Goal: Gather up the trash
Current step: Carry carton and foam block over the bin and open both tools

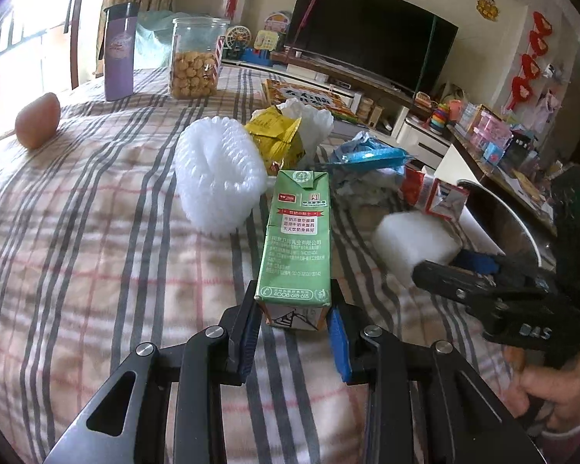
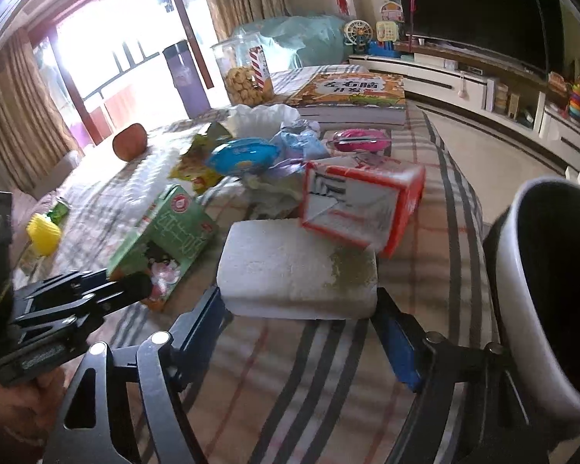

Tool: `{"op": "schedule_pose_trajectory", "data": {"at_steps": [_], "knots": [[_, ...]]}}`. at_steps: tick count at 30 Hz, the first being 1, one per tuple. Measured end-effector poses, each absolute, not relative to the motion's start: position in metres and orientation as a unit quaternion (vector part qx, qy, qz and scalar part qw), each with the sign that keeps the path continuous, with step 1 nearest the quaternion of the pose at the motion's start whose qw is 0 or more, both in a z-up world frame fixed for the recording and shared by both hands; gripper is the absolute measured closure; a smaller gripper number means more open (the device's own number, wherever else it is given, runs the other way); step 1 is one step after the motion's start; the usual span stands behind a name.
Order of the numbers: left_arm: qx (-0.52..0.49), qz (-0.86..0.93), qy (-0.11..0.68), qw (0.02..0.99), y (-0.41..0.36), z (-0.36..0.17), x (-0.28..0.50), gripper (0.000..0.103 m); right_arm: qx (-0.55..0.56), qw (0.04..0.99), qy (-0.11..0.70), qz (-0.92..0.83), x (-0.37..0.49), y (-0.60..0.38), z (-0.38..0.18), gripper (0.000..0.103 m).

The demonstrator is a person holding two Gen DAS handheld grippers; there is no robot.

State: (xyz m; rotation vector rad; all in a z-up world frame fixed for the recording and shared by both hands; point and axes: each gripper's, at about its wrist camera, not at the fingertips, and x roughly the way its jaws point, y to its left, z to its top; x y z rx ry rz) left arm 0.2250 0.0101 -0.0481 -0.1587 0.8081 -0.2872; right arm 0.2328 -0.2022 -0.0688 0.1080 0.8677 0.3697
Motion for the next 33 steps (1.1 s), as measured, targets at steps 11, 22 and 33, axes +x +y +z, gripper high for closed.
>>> {"op": "schedule_pose_trajectory", "data": {"at_steps": [11,22,33], "knots": [[-0.064,-0.172,0.386,0.904,-0.006,-0.039,0.195,0.072,0.096,0.899,0.4,0.15,0.179,-0.238,-0.058,0.025],[-0.036,-0.22,0.383,0.897,-0.052,-0.033,0.188,0.072,0.12,0.912,0.377,0.105,0.157,-0.284,-0.046,0.025],[-0.016,-0.242,0.379,0.893,-0.09,-0.029,0.198,0.072,0.135,0.919,0.362,0.075,0.153,-0.32,-0.04,0.025]]}}
